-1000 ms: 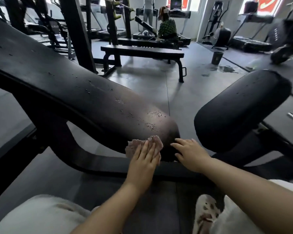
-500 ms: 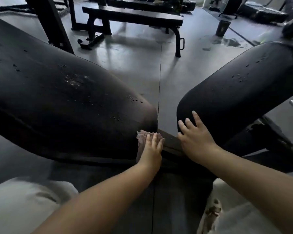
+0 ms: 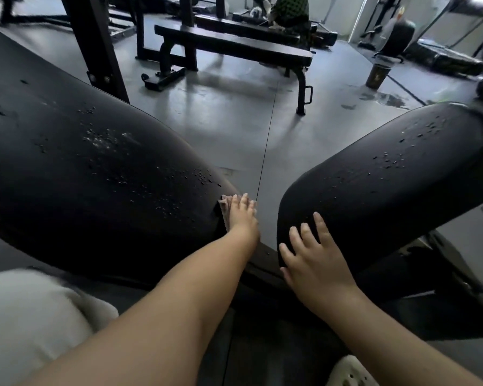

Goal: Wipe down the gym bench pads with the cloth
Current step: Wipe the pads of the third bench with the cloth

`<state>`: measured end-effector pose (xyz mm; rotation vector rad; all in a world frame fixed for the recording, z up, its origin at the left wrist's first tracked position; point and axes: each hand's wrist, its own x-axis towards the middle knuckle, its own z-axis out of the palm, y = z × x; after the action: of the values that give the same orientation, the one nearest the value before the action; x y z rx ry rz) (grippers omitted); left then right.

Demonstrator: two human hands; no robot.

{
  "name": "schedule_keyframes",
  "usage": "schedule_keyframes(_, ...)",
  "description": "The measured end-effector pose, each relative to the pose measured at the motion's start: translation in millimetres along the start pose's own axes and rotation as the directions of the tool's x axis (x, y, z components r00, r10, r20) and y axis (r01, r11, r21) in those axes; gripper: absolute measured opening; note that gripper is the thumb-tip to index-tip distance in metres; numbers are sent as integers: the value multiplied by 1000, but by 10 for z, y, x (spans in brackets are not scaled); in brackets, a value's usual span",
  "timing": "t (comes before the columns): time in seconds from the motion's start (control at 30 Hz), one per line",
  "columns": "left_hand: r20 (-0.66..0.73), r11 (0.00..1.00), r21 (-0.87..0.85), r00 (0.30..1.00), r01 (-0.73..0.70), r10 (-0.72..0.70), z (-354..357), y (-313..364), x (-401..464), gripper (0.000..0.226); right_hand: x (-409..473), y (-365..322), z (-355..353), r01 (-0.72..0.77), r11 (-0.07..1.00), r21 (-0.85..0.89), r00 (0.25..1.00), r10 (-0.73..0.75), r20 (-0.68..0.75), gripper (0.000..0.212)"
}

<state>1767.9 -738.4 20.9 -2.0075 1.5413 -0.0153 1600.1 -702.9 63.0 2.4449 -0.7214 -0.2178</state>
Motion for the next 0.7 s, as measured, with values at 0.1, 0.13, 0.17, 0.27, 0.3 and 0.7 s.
schedule_keyframes(0.1, 5, 1000, 19, 1000, 0, 0, 19, 7, -37, 66, 9, 1, -16, -16, 999, -52, 999, 19, 49, 43)
schedule_keyframes(0.13, 3, 999, 33, 1000, -17, 16, 35, 21, -66, 65, 12, -6, -38, -18, 996, -86, 997, 25, 79, 42)
schedule_keyframes(0.17, 4, 998, 44, 999, -35, 35, 51, 31, -108, 64, 15, -11, -61, -16, 993, -119, 995, 28, 100, 41)
schedule_keyframes(0.27, 22, 990, 106, 996, -89, 87, 119, 101, -243, 61, 13, -11, -143, -24, 987, -162, 995, 40, 94, 42)
schedule_keyframes(0.3, 30, 986, 132, 995, -101, 98, 159, 139, -292, 61, 10, -14, -149, -19, 986, -169, 997, 31, 70, 44)
schedule_keyframes(0.7, -182, 944, -105, 940, -312, 290, 713, 176, -1042, 45, -70, 23, -255, 84, 993, -86, 996, -82, 37, 48)
